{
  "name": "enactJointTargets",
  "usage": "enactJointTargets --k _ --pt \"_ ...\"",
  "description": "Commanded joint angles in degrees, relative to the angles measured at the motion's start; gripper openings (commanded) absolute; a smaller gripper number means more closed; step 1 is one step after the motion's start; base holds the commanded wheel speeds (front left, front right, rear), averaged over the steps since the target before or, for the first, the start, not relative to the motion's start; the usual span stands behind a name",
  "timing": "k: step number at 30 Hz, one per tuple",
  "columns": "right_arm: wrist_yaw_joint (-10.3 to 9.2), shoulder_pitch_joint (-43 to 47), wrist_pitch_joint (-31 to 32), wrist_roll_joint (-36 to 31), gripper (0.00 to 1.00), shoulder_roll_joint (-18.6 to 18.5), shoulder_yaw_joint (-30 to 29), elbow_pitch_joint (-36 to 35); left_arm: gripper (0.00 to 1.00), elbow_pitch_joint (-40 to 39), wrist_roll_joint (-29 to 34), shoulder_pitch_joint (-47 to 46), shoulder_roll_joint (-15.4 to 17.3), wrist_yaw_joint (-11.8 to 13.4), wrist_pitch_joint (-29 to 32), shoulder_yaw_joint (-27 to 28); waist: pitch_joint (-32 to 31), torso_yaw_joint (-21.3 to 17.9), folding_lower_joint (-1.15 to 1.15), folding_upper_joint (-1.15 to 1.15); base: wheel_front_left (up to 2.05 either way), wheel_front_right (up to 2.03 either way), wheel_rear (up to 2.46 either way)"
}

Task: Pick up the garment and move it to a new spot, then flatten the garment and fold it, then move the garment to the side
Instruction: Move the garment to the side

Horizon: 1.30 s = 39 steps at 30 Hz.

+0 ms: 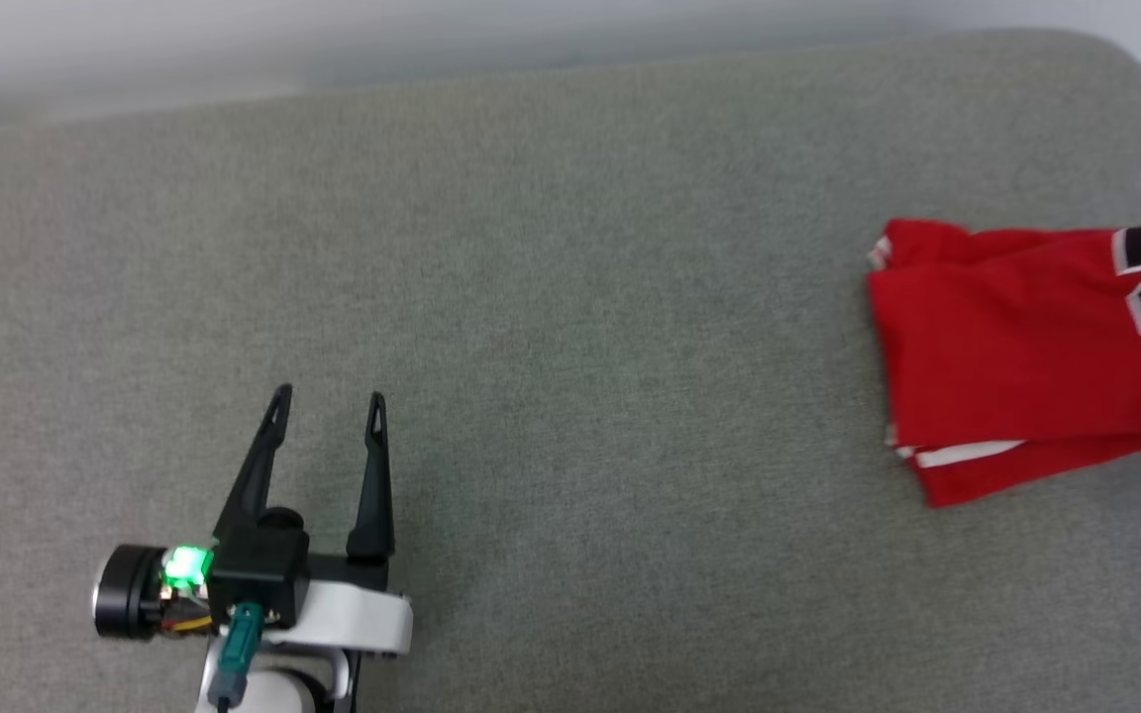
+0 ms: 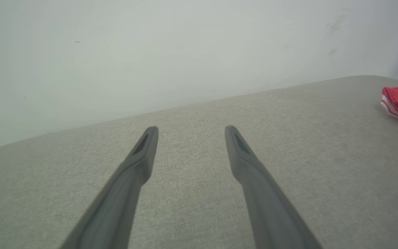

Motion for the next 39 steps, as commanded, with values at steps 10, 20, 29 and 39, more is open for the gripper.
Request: enactJointTargets --k 10,20,29,39 --pt "-0.1 -8.35 -1.1 -5.88 0.0 -3.86 -5.64 10.16 1.0 -3.18 0.56 -5.65 0.84 0.16 -0.13 0.02 10.5 1.87 -0.01 0.0 0.0 0.0 0.0" --pt "-0.1 -13.9 -1.92 -11.3 0.0 -2.38 -12.13 20.85 1.0 -4.07 0.9 -7.76 1.26 0.52 -0.13 -1.15 13.68 2.87 -0.01 0.0 0.0 0.0 0.0" --pt "-0.1 -12.95 -4.88 -15.78 1.0 0.42 -16.72 24.1 1.0 -3.65 0.47 -7.08 1.14 1.38 -0.13 -1.81 10.81 3.2 -0.01 0.0 0.0 0.0 0.0" --pt "-0.09 -8.03 -19.9 -20.27 1.0 5.58 -22.56 15.57 1.0 -2.71 -0.6 -3.12 0.8 2.37 -0.13 -1.54 3.41 3.89 -0.01 0.0 0.0 0.0 0.0"
